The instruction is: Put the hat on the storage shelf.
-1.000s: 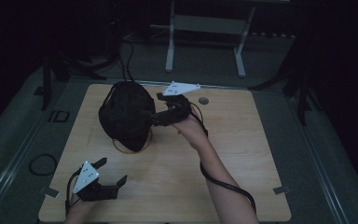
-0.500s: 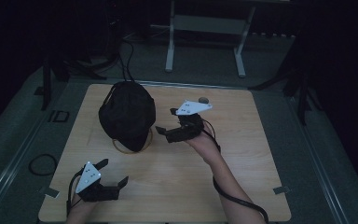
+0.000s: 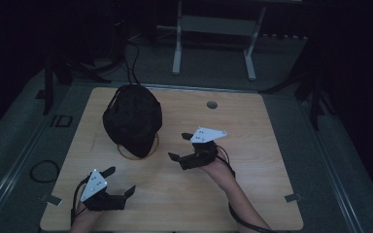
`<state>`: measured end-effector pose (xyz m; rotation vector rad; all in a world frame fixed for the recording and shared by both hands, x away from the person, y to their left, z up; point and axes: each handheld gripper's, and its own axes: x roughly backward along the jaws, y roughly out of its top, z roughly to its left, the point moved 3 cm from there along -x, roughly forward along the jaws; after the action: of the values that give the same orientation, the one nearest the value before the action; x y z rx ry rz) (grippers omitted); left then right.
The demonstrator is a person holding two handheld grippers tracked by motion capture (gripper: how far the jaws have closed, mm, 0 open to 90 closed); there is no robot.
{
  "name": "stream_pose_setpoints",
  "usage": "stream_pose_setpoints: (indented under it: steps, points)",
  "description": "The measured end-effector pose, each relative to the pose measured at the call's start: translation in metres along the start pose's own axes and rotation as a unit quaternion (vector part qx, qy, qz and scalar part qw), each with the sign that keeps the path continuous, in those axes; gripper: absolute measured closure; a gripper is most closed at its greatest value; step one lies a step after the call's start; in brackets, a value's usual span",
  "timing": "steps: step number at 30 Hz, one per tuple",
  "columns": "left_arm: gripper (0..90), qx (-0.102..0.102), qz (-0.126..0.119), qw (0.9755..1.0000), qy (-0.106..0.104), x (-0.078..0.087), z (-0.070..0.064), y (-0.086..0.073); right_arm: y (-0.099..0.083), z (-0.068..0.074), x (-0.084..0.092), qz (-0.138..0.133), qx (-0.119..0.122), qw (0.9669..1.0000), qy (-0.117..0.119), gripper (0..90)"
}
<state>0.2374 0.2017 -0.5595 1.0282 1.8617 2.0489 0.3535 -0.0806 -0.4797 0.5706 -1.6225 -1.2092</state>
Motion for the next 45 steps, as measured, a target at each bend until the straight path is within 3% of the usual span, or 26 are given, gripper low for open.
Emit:
stream_pose_setpoints:
  steps: [14, 35, 45]
  points:
    - [2.2, 0.006, -0.002, 0.9999, -0.010, 0.000, 0.001, -0.002, -0.051, 0.014, 0.018, 0.024, 0.005, 0.9997, 0.009, 14.5]
    - [2.1, 0.008, 0.020, 0.9995, -0.022, -0.005, 0.000, -0.006, -0.104, 0.006, 0.057, 0.051, -0.010, 0.9985, -0.021, 14.8]
    - [2.2, 0.009, 0.019, 0.9996, -0.021, -0.006, -0.001, -0.006, -0.123, 0.003, 0.078, 0.063, -0.021, 0.9973, -0.032, 14.8]
